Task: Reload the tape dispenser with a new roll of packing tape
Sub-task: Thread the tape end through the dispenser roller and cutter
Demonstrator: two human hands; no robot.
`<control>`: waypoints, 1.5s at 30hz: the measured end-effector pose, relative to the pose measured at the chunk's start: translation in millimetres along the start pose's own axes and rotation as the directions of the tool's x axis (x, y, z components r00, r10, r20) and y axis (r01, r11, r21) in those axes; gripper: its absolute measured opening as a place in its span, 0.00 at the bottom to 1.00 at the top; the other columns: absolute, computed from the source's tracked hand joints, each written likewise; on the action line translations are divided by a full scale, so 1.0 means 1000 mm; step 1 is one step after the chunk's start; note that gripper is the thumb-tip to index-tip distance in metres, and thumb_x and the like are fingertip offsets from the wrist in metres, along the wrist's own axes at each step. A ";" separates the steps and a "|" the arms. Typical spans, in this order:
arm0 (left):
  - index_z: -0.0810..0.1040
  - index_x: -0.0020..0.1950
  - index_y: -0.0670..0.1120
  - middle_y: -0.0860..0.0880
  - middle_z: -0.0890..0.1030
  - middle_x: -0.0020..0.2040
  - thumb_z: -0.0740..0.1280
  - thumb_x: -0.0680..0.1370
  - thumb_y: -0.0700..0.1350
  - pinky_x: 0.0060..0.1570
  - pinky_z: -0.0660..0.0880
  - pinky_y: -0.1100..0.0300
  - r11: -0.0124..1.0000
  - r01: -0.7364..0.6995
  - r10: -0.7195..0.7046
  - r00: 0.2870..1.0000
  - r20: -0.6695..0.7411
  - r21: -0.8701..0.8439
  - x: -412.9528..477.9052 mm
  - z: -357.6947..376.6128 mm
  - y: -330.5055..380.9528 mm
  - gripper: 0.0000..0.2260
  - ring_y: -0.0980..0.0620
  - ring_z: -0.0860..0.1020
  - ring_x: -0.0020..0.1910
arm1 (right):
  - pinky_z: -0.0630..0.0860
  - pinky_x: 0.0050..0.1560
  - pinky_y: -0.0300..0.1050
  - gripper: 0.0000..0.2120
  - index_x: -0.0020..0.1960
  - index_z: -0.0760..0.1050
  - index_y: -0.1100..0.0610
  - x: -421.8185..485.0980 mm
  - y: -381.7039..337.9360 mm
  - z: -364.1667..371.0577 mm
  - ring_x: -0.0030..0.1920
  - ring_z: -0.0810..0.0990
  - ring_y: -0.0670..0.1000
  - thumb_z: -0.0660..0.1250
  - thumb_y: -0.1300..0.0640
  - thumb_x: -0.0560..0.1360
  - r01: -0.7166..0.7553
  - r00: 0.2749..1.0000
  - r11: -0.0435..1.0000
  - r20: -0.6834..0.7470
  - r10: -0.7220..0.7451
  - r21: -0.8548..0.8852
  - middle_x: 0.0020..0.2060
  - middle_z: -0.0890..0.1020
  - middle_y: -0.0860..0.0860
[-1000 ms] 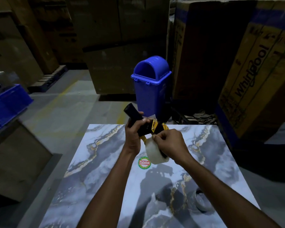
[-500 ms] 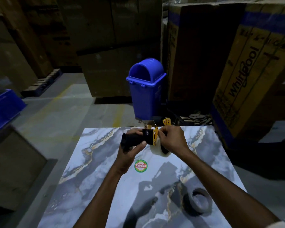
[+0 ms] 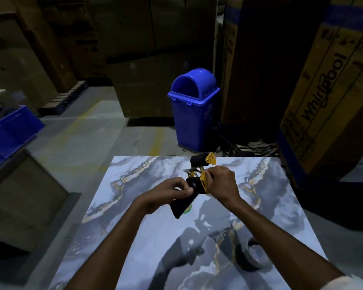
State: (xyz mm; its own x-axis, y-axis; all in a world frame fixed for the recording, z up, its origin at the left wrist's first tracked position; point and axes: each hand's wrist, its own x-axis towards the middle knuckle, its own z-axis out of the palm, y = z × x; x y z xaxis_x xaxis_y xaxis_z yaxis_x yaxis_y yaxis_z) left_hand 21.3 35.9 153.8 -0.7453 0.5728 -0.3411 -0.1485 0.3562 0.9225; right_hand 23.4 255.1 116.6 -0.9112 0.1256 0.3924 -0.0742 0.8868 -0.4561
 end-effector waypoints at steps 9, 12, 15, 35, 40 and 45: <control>0.75 0.59 0.35 0.36 0.85 0.42 0.68 0.83 0.48 0.38 0.81 0.55 0.929 0.363 -0.364 0.932 0.001 -0.069 0.028 0.031 -0.003 0.15 0.44 0.84 0.35 | 0.72 0.39 0.48 0.08 0.38 0.81 0.58 -0.013 0.001 0.017 0.37 0.79 0.59 0.69 0.61 0.76 0.041 0.999 0.999 0.006 -0.041 0.018 0.34 0.83 0.55; 0.77 0.56 0.40 0.42 0.84 0.37 0.65 0.83 0.47 0.36 0.80 0.57 0.934 0.316 -0.292 0.943 -0.157 0.164 0.025 0.042 0.000 0.10 0.47 0.82 0.30 | 0.71 0.35 0.48 0.07 0.37 0.79 0.58 -0.016 0.000 0.014 0.34 0.78 0.60 0.70 0.63 0.74 0.110 0.993 0.993 0.044 -0.108 -0.036 0.31 0.81 0.56; 0.78 0.54 0.44 0.44 0.84 0.38 0.62 0.81 0.46 0.40 0.83 0.52 0.847 0.342 -0.232 0.927 -0.294 0.407 0.024 0.050 0.002 0.08 0.47 0.84 0.30 | 0.73 0.29 0.46 0.09 0.37 0.79 0.59 -0.022 0.001 0.013 0.29 0.78 0.61 0.76 0.69 0.63 0.226 0.974 0.971 0.050 -0.223 -0.081 0.29 0.80 0.57; 0.74 0.65 0.44 0.41 0.82 0.57 0.63 0.83 0.48 0.49 0.75 0.51 0.658 0.341 0.093 0.848 -0.522 0.671 0.006 0.060 -0.046 0.13 0.38 0.80 0.55 | 0.72 0.28 0.46 0.08 0.37 0.80 0.58 -0.044 -0.013 0.044 0.30 0.78 0.59 0.76 0.68 0.65 0.202 0.967 0.979 -0.161 -0.199 0.004 0.29 0.80 0.55; 0.74 0.65 0.44 0.41 0.82 0.56 0.62 0.83 0.47 0.48 0.76 0.51 0.668 0.338 0.110 0.836 -0.537 0.663 0.004 0.059 -0.048 0.13 0.38 0.81 0.53 | 0.73 0.30 0.47 0.03 0.37 0.79 0.58 -0.044 -0.013 0.049 0.31 0.78 0.59 0.70 0.64 0.69 0.229 0.953 0.974 -0.204 -0.223 0.004 0.30 0.80 0.55; 0.73 0.66 0.44 0.41 0.81 0.58 0.61 0.83 0.46 0.50 0.75 0.51 0.678 0.343 0.102 0.833 -0.544 0.651 -0.002 0.064 -0.051 0.13 0.39 0.80 0.55 | 0.74 0.29 0.48 0.03 0.39 0.80 0.58 -0.053 -0.007 0.056 0.32 0.79 0.60 0.70 0.65 0.70 0.231 0.958 0.973 -0.178 -0.225 0.012 0.31 0.81 0.55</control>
State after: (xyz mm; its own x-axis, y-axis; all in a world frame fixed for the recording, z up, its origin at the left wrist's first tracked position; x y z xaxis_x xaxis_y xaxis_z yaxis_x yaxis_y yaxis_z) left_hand 71.5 63.8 95.7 -0.9895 0.1114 -0.0918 0.0671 0.9180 0.3909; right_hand 49.9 217.4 54.1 -0.7839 -0.0003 0.6209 -0.2879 0.8863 -0.3629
